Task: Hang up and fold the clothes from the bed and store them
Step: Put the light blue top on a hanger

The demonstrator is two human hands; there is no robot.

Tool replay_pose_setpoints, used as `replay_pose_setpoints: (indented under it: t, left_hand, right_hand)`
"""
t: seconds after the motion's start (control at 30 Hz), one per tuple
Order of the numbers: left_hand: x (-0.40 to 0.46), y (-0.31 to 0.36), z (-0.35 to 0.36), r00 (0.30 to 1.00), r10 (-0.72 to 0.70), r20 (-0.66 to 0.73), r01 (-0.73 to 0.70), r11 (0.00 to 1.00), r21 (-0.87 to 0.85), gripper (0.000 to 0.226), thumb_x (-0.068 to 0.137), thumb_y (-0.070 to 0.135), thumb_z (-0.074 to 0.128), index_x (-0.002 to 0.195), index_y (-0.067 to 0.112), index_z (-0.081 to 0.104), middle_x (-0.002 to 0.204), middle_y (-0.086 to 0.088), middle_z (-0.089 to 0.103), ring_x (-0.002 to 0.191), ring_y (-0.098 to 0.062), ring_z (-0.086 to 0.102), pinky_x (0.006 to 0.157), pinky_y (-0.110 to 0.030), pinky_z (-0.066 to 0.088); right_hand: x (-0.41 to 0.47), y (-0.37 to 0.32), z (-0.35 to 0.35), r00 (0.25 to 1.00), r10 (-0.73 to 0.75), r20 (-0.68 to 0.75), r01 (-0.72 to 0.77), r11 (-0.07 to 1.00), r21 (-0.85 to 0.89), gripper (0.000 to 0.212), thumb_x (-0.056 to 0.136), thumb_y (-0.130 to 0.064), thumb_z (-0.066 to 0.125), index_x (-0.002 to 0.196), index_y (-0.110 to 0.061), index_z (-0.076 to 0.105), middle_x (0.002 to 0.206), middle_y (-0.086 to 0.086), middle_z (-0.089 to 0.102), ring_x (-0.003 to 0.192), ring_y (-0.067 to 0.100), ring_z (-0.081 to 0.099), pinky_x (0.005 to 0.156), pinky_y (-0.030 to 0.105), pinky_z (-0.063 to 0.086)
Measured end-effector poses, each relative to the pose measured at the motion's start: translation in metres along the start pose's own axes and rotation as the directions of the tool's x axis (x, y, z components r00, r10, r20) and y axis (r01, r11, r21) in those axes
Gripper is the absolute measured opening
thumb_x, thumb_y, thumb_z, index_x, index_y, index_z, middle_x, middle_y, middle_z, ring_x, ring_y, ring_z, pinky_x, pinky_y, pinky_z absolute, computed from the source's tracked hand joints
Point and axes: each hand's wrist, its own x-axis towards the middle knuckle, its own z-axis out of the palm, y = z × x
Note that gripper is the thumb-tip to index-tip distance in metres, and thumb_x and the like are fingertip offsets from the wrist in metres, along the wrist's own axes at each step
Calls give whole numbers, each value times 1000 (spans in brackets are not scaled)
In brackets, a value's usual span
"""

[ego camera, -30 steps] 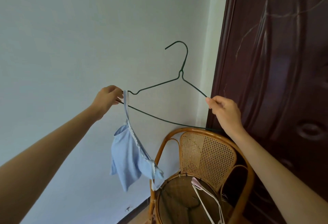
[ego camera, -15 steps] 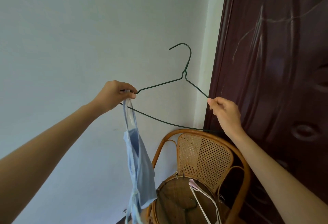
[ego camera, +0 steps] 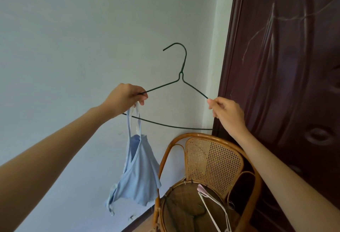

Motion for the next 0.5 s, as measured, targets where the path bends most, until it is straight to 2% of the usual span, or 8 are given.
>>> replay_pose_setpoints:
  t: [0.07,0.17,0.23,0.3,0.37,0.4,0.43,0.5]
  left_hand:
    - [2,4,0,999,-17,-30,18,999,48,17,96,10,55,90,13,71,72,16,68,63,-14,63,76,-39,54]
    - [8,7,2,995,-35,-89,45,993,113,20,97,12,53,85,18,68,71,22,63,63,-5,56,67,-33,48]
    - [11,7,5,991,-49,-121,67,987,146,19,97,12,52,90,17,69,74,18,65,63,-7,53,64,-29,40]
    - [13,9,8,988,-63,-143,90,977,195,20,98,11,50,96,16,69,83,9,70,71,-15,56,65,-28,39]
    - [15,12,11,985,-57,-161,94,968,232,21,98,10,48,99,13,69,90,5,71,79,-21,60,66,-29,41]
    - [16,14,13,985,-50,-165,89,967,239,22,98,9,47,100,12,69,92,3,72,82,-23,62,66,-30,42]
    - [17,17,14,985,-44,-166,85,966,243,23,98,9,47,101,11,69,93,1,72,84,-24,63,67,-30,43]
    - [20,24,17,986,-41,-164,82,964,252,23,99,9,46,103,10,69,95,1,72,85,-24,63,66,-29,41]
  right_hand:
    - [3,3,3,1000,-5,2,5,998,-55,32,98,-47,51,89,-23,69,87,-9,71,84,12,65,81,39,52]
    - [4,8,12,984,-168,-66,169,986,8,25,98,-25,58,119,-15,65,118,-2,62,112,15,56,98,35,47]
    - [-2,4,19,954,-264,-140,272,961,41,25,96,-17,60,121,-13,63,118,-3,60,112,15,56,96,30,45]
    - [-9,-7,26,956,-266,-125,281,952,122,17,96,-17,59,113,-16,64,107,-6,63,97,10,61,84,25,49]
    - [-15,-21,34,977,-143,155,95,956,278,10,98,-23,57,104,-19,65,92,-4,68,79,8,64,75,26,52]
    - [-17,-27,41,933,-71,352,-42,952,304,13,99,-27,56,104,-19,65,87,-1,70,74,10,65,75,29,54]
    - [-19,-32,51,865,-14,501,-133,957,257,19,98,-33,55,105,-19,65,85,0,71,73,11,67,76,33,56]
    - [-25,-36,74,807,32,590,-117,987,107,32,95,-49,54,104,-20,66,83,-2,72,75,11,69,81,38,58]
